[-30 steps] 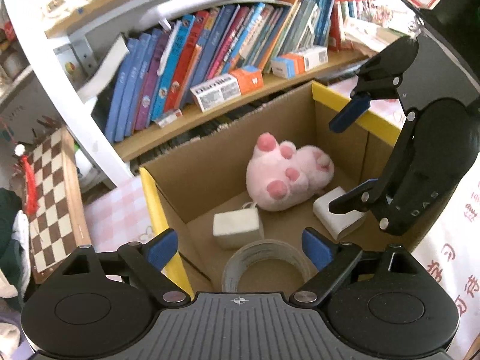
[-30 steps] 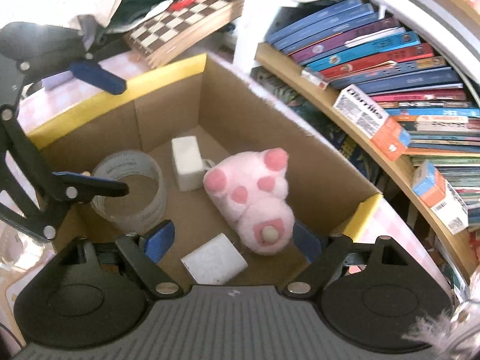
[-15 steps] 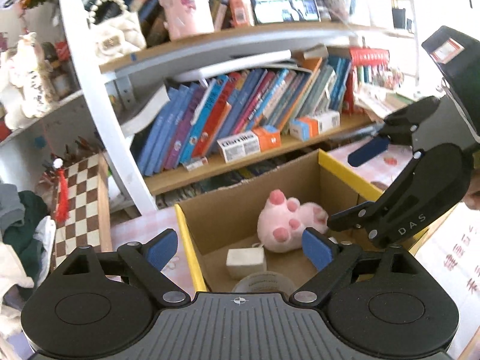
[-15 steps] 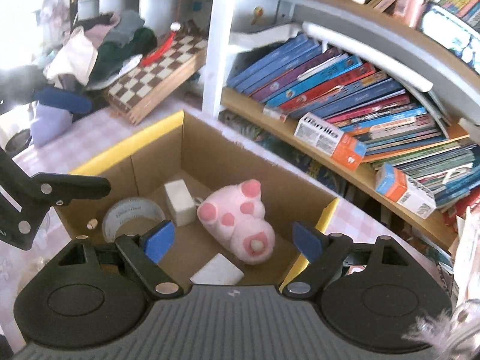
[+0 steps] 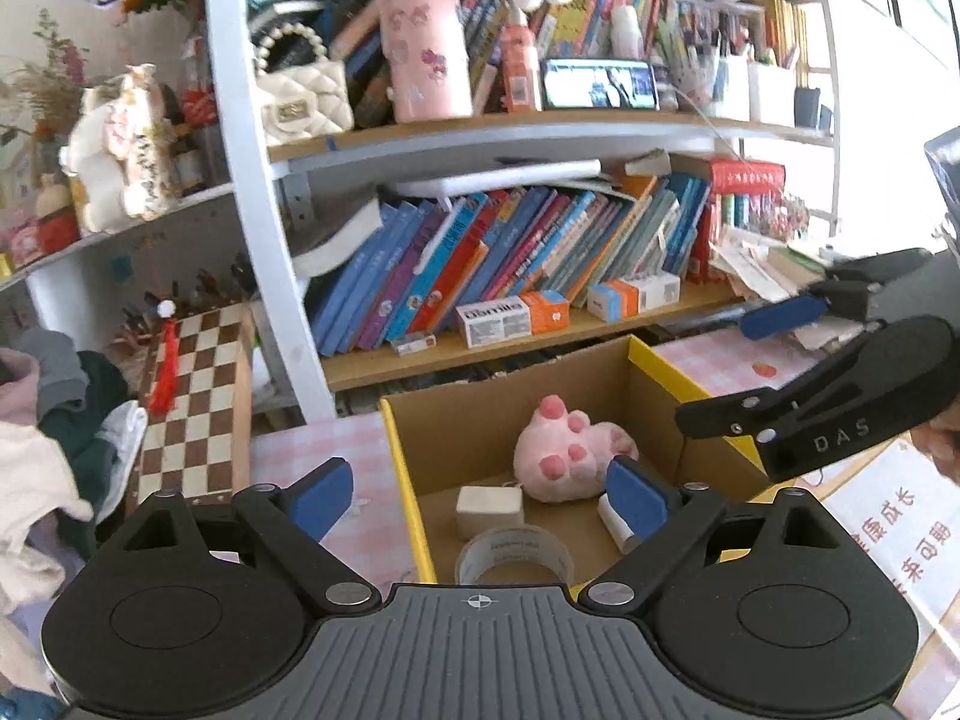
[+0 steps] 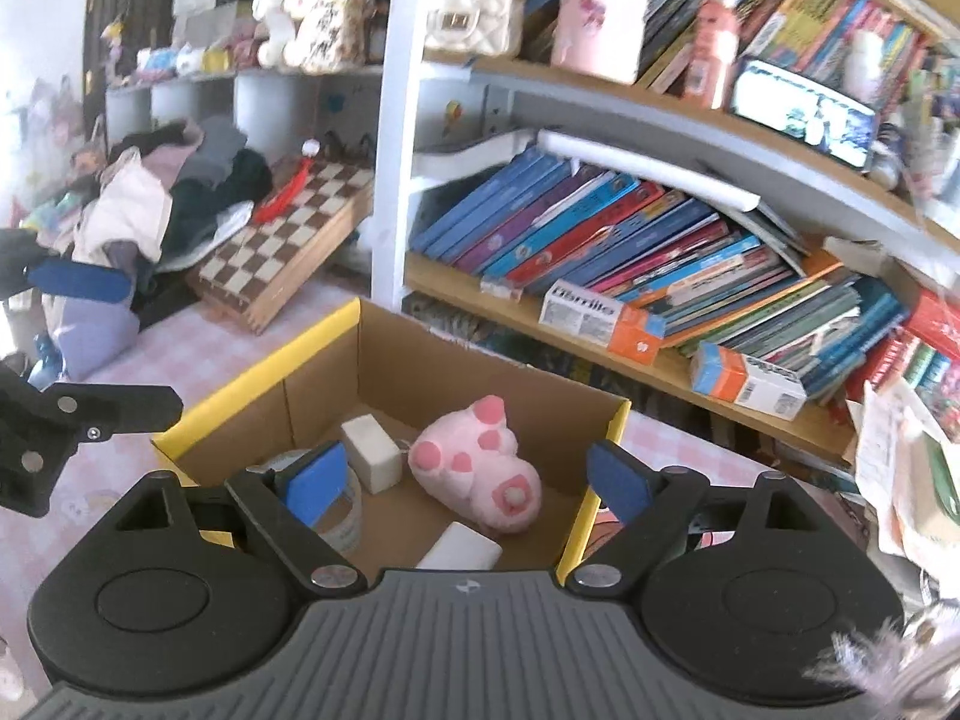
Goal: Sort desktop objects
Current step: 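Withdraw both grippers from the box back over the desk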
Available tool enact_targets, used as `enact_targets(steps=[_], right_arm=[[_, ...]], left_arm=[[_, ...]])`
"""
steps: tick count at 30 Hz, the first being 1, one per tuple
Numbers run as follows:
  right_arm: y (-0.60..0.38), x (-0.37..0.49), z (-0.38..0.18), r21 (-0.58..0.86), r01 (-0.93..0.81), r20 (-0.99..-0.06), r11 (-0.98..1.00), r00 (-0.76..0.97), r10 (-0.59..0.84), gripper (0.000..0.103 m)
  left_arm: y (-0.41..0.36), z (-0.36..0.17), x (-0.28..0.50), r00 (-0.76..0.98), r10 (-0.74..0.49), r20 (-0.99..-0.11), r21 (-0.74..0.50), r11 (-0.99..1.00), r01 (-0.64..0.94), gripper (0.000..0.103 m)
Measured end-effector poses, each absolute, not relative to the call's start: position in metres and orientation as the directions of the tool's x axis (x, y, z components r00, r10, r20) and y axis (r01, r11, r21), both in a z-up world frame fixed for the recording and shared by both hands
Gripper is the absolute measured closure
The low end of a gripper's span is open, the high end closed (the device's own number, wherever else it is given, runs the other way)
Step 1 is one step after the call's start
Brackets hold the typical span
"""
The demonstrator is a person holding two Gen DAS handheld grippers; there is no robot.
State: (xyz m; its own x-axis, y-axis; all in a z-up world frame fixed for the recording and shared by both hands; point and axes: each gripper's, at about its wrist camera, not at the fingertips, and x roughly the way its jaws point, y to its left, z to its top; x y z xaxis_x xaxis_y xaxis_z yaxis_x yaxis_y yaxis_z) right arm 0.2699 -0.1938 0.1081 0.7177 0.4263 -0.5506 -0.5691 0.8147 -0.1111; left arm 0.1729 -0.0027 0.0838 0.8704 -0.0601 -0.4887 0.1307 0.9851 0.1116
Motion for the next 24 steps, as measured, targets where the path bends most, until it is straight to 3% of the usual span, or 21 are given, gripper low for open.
enact_targets(steps=[13, 24], right_arm=[[-0.198, 0.206, 0.104, -0.083, -0.464, -0.490, 0.882, 0.789, 0.369, 0.013], [-0.203, 0.157, 0.082, -0.053, -0.290, -0.438, 0.956, 0.867, 0.239, 0.005]], left_arm=[[0.019, 0.084, 0.121, 0.888, -0.039, -0.458, 0.071, 0.994, 0.080, 0.006], [0.033, 0.067, 0.084, 0.891, 0.020, -0.453, 0.029, 1.000, -0.008, 0.006]])
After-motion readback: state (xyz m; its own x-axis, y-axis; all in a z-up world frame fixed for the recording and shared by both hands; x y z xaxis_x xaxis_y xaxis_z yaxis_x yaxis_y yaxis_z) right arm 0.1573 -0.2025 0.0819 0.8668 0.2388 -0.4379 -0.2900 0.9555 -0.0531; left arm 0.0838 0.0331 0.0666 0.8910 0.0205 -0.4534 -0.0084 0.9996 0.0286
